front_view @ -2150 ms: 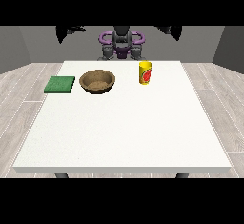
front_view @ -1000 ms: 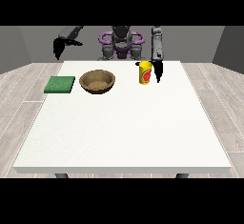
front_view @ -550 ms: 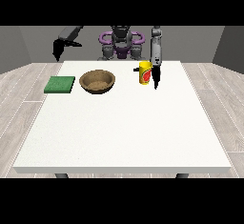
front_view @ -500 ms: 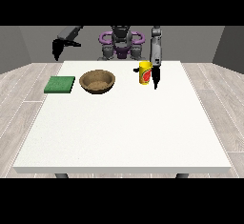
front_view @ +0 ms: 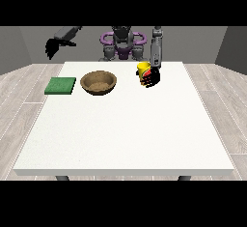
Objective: Pick the cup and pour the ball into the bowl, then pick the bowl and place it on the pad
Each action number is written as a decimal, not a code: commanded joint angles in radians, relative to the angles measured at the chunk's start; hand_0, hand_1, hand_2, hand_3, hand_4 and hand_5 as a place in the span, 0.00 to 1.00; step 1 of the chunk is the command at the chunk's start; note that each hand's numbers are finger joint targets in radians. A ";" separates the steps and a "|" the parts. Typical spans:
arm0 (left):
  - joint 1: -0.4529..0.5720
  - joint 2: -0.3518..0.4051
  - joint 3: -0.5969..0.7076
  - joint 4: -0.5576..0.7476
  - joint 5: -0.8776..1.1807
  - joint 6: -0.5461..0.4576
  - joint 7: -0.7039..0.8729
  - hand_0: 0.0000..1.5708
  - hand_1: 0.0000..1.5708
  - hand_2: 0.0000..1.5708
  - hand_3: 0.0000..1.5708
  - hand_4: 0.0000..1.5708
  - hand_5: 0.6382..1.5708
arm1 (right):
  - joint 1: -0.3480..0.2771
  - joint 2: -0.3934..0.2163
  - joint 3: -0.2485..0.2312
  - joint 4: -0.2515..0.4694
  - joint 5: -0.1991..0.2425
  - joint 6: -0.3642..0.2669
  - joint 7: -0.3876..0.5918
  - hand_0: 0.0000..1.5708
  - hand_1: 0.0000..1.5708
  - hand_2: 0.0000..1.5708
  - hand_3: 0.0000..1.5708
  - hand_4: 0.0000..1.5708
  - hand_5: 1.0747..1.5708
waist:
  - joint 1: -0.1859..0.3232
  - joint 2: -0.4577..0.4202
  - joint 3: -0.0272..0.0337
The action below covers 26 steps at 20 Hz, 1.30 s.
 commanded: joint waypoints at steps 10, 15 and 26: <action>-0.186 0.322 -0.163 -0.003 -0.298 0.028 0.521 0.92 0.92 1.00 1.00 1.00 0.70 | 0.047 -0.008 -0.024 0.180 0.025 -0.018 0.048 0.00 0.00 0.00 0.00 0.00 1.00 | 0.107 -0.248 -0.0211; -0.320 0.300 -0.257 -0.006 -0.445 0.064 0.750 0.95 0.95 1.00 1.00 1.00 0.68 | 0.004 -0.030 -0.048 0.262 0.010 0.013 0.007 0.00 0.00 0.00 0.00 0.00 1.00 | 0.100 -0.217 -0.0228; -0.419 0.163 -0.419 -0.004 -0.758 0.132 1.101 0.96 0.96 1.00 1.00 0.96 0.65 | -0.004 -0.090 -0.078 0.338 -0.030 0.105 0.004 0.00 0.00 0.00 0.00 0.00 1.00 | 0.080 -0.261 -0.0242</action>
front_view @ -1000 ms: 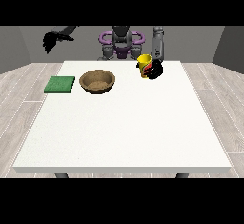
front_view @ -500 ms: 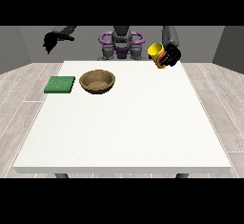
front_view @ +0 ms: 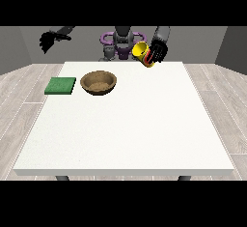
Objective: Pick the cup and pour the ball into the bowl, then pick the bowl and place it on the pad
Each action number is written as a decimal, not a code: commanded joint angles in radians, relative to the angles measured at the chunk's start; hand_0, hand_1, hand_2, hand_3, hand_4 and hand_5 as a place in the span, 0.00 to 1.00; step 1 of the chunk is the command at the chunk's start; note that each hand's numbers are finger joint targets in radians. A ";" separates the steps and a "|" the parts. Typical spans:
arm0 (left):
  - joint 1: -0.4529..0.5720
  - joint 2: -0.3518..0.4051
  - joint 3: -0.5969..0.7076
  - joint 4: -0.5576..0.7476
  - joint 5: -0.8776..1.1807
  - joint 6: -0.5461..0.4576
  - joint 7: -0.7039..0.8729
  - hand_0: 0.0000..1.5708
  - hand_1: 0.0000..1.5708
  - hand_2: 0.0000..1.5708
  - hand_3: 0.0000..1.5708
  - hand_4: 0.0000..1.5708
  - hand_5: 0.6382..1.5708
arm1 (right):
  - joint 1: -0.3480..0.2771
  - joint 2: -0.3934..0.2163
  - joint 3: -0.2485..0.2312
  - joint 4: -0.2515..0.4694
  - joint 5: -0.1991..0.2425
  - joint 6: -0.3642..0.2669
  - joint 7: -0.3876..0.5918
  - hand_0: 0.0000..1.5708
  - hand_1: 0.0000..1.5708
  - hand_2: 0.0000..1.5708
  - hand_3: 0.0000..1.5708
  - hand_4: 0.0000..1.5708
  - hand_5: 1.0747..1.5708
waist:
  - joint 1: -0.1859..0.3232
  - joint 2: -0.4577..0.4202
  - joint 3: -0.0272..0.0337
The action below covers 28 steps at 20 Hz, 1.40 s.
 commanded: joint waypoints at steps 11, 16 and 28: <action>-0.205 -0.115 -0.365 0.071 -0.530 -0.151 0.332 0.95 0.95 1.00 1.00 0.96 0.73 | -0.041 -0.022 0.003 0.075 0.008 0.029 -0.005 0.00 0.00 0.00 0.00 0.00 1.00 | -0.036 -0.044 0.0008; -0.247 -0.146 -0.518 0.113 -0.708 -0.246 0.350 0.96 0.96 1.00 1.00 1.00 0.43 | -0.050 -0.021 -0.007 0.114 0.006 0.051 -0.065 0.00 0.00 0.00 0.00 0.00 1.00 | -0.030 0.006 0.0021; -0.226 -0.211 -0.643 0.148 -0.936 -0.461 0.348 0.92 0.92 1.00 1.00 0.97 0.53 | -0.025 -0.006 0.015 0.075 0.003 0.036 0.015 0.00 0.00 0.00 0.00 0.00 1.00 | -0.042 -0.082 -0.0014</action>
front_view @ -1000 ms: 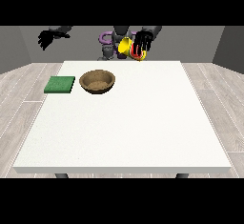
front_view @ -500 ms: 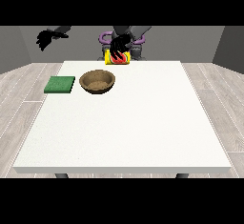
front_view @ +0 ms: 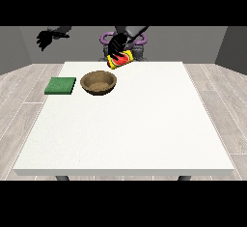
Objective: Pick the cup and pour the ball into the bowl, then pick the bowl and place it on the pad
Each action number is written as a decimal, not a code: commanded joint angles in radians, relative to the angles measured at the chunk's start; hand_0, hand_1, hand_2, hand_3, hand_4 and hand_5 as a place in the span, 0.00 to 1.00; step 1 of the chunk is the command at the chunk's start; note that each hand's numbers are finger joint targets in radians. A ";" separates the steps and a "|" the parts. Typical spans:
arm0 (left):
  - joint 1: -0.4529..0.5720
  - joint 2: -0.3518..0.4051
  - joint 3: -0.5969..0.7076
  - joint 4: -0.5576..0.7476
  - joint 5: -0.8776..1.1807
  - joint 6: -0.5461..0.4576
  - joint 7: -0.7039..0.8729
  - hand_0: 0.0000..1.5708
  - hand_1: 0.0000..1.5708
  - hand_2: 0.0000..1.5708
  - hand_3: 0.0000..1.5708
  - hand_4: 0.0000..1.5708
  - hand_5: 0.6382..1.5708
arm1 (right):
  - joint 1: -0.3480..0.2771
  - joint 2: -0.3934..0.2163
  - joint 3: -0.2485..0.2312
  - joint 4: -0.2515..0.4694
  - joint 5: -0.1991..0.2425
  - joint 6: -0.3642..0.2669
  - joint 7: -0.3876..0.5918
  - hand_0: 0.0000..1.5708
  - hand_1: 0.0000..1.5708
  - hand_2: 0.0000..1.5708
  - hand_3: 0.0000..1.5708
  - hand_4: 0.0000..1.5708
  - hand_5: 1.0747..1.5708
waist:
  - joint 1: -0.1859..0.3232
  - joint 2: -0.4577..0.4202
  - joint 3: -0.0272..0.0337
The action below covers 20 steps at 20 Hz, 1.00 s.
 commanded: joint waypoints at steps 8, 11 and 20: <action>0.090 0.003 0.426 -0.181 0.349 0.206 0.056 0.83 0.83 1.00 1.00 1.00 0.59 | 0.011 -0.007 -0.038 -0.002 -0.034 -0.047 0.079 0.00 0.00 0.00 0.00 0.00 0.99 | 0.109 -0.007 -0.0114; 0.160 -0.004 0.562 -0.246 0.515 0.321 0.004 0.75 0.75 0.92 0.81 0.93 0.57 | 0.013 0.021 -0.031 -0.023 -0.025 -0.093 0.095 0.00 0.00 0.00 0.00 0.07 0.99 | 0.139 0.006 -0.0144; 0.387 -0.051 0.694 -0.534 1.253 0.383 -0.286 0.00 0.00 0.00 0.00 0.00 0.98 | -0.098 0.139 0.027 -0.061 0.014 -0.203 0.073 0.00 0.00 0.00 0.00 0.19 1.00 | 0.162 0.184 -0.0177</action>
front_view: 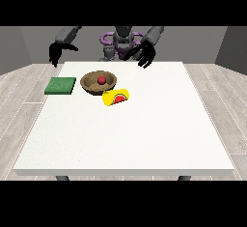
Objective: Pick the cup and pour the ball into the bowl, then pick the bowl and place it on the pad
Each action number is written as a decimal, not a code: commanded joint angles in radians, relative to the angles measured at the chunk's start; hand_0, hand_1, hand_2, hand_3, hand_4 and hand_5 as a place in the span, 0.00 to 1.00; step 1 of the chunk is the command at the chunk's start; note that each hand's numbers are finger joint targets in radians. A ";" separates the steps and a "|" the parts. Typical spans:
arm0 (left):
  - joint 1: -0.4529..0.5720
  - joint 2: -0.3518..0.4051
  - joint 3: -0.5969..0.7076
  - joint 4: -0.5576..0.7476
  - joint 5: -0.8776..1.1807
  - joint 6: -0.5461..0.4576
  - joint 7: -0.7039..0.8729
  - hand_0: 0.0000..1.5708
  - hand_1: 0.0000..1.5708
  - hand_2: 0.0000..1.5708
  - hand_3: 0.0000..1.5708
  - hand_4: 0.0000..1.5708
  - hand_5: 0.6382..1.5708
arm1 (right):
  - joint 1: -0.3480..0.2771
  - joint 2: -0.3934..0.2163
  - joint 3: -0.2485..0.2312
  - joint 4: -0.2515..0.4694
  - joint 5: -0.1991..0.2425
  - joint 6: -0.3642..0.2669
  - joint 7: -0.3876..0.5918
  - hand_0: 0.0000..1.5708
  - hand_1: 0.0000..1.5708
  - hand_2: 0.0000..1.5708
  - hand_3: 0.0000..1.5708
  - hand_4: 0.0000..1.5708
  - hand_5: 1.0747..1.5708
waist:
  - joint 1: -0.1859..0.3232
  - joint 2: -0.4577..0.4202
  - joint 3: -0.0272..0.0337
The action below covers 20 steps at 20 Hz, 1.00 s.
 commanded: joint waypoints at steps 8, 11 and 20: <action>0.193 0.020 0.071 -0.200 0.532 -0.270 -0.439 0.00 0.00 0.00 0.00 0.00 0.99 | -0.068 0.175 0.032 0.012 0.078 -0.254 -0.086 0.00 0.00 0.00 0.00 0.20 1.00 | 0.139 0.123 0.0195; 0.267 0.034 0.065 -0.214 0.553 -0.331 -0.451 0.00 0.00 0.00 0.00 0.00 0.99 | -0.133 0.134 0.004 0.089 0.045 -0.253 -0.028 0.00 0.00 0.00 0.00 0.21 1.00 | 0.148 0.079 0.0202; 0.279 0.109 0.154 -0.247 0.575 -0.375 -0.495 0.00 0.00 0.00 0.00 0.00 0.99 | -0.214 0.119 0.010 0.317 0.054 -0.245 -0.186 0.00 0.00 0.00 0.00 0.12 0.98 | 0.113 0.116 0.0205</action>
